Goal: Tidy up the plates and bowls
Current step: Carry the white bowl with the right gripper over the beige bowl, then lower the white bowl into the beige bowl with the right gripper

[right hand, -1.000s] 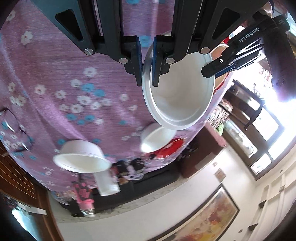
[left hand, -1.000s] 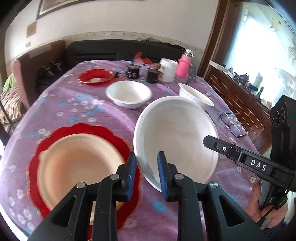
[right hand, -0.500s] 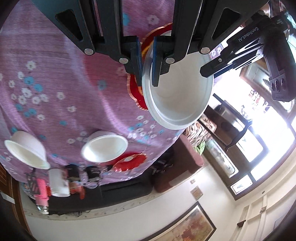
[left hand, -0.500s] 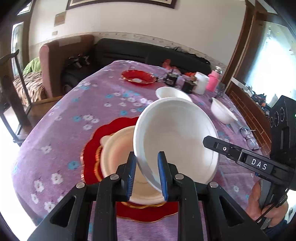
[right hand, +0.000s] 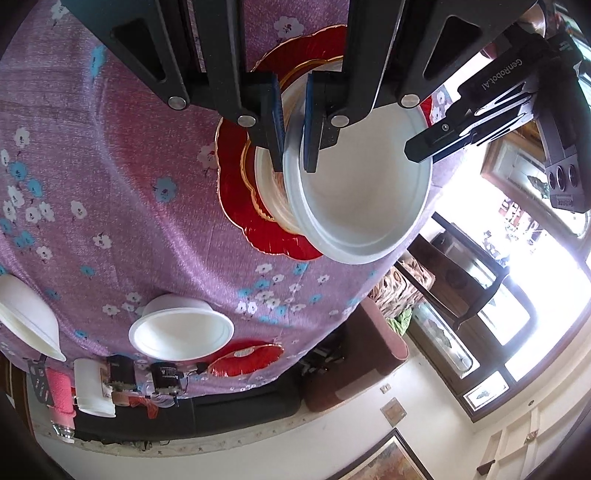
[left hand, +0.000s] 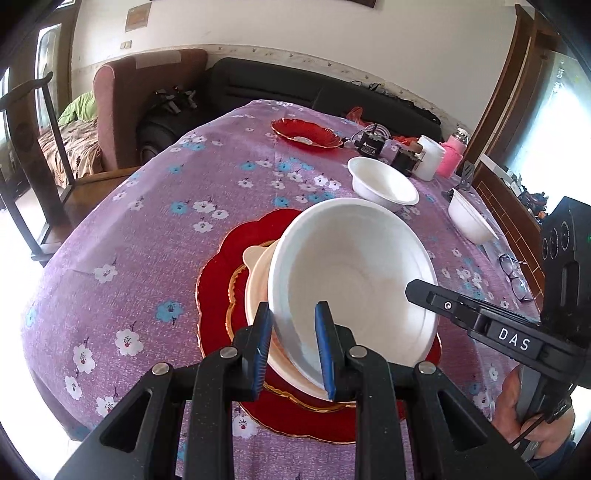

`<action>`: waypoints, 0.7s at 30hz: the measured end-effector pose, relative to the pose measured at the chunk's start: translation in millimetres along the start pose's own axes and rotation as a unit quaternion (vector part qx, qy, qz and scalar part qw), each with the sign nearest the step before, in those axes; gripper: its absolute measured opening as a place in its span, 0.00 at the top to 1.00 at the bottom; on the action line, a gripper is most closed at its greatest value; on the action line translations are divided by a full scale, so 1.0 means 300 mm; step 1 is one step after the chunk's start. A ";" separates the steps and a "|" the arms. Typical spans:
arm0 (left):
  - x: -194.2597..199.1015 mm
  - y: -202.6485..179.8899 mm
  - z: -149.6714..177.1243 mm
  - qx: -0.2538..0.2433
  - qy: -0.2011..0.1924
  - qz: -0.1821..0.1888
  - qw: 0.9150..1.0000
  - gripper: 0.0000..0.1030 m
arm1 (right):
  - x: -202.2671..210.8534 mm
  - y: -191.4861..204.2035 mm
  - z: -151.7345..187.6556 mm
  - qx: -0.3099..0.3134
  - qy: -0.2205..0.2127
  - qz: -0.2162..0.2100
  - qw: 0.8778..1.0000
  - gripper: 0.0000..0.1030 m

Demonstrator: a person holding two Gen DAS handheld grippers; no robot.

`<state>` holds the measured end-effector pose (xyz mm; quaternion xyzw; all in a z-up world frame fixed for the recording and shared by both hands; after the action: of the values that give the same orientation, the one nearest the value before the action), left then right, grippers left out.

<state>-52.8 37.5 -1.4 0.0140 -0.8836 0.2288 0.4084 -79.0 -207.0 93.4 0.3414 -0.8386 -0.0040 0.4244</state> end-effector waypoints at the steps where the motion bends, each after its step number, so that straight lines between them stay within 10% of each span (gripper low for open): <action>1: -0.001 0.002 0.000 0.001 0.000 0.000 1.000 0.79 | -0.004 -0.001 -0.001 0.001 0.001 0.000 1.000 0.89; 21: 0.004 0.025 -0.015 0.011 -0.007 -0.005 1.000 0.76 | 0.000 0.002 -0.001 0.009 0.000 0.005 1.000 0.87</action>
<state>-52.1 46.4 -0.9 0.0241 -0.8837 0.2360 0.4036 -79.1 -206.4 93.9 0.3410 -0.8402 0.0059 0.4217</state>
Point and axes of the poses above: each gripper's, at about its wrist camera, not at the fingertips, and x roughly against the way its jaws point, y to its left, z to its underside, the point moved 9 cm from there along -x, roughly the way its jaws point, and after that the axes turned 15 degrees about x, right-handed, at the moved point
